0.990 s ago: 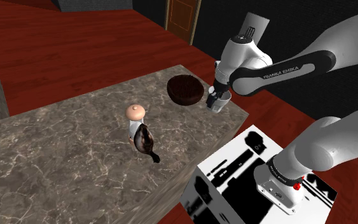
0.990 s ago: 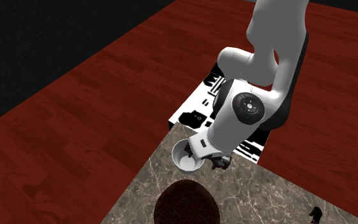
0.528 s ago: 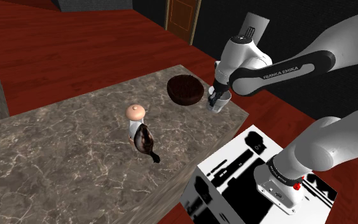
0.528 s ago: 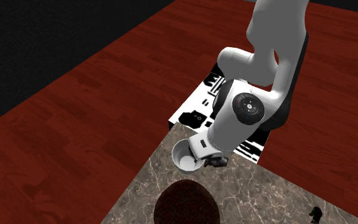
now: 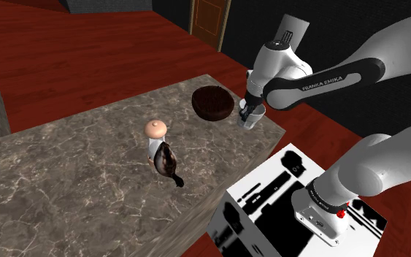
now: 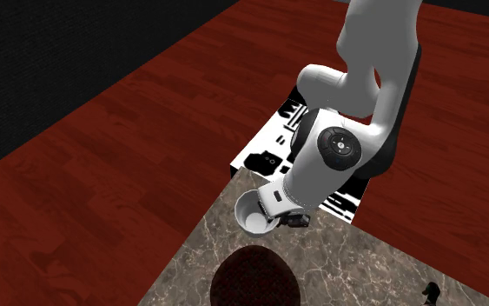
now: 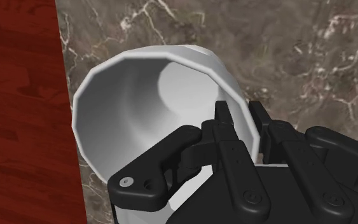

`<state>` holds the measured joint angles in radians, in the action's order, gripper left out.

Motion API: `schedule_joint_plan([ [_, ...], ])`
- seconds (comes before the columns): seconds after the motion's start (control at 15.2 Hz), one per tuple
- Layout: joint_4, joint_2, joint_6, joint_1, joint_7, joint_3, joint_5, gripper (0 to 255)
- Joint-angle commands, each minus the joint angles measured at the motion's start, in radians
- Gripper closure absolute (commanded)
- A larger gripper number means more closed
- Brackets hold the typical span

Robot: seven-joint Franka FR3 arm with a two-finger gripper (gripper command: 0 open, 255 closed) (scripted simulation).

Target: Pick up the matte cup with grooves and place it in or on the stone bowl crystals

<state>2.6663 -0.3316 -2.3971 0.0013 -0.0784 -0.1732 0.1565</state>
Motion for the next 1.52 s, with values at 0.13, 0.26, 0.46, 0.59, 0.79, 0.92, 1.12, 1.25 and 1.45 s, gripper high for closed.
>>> schedule_joint_plan([
  [0.13, -0.018, -0.03, 0.048, 0.006, 0.014, 0.005, -0.012, 255],
  [0.26, -0.032, -0.049, 0.08, 0.009, 0.022, 0.008, -0.019, 255],
  [0.46, -0.054, -0.075, 0.126, 0.013, 0.034, 0.012, -0.028, 255],
  [0.59, -0.07, -0.09, 0.157, 0.015, 0.041, 0.014, -0.033, 255],
  [0.79, -0.095, -0.111, 0.203, 0.018, 0.051, 0.017, -0.039, 255],
  [0.92, -0.113, -0.123, 0.233, 0.02, 0.057, 0.019, -0.043, 255],
  [1.12, -0.142, -0.14, 0.277, 0.022, 0.065, 0.022, -0.047, 255],
  [1.25, -0.162, -0.149, 0.306, 0.022, 0.07, 0.024, -0.05, 255],
  [1.45, -0.193, -0.161, 0.349, 0.023, 0.077, 0.026, -0.053, 255],
])
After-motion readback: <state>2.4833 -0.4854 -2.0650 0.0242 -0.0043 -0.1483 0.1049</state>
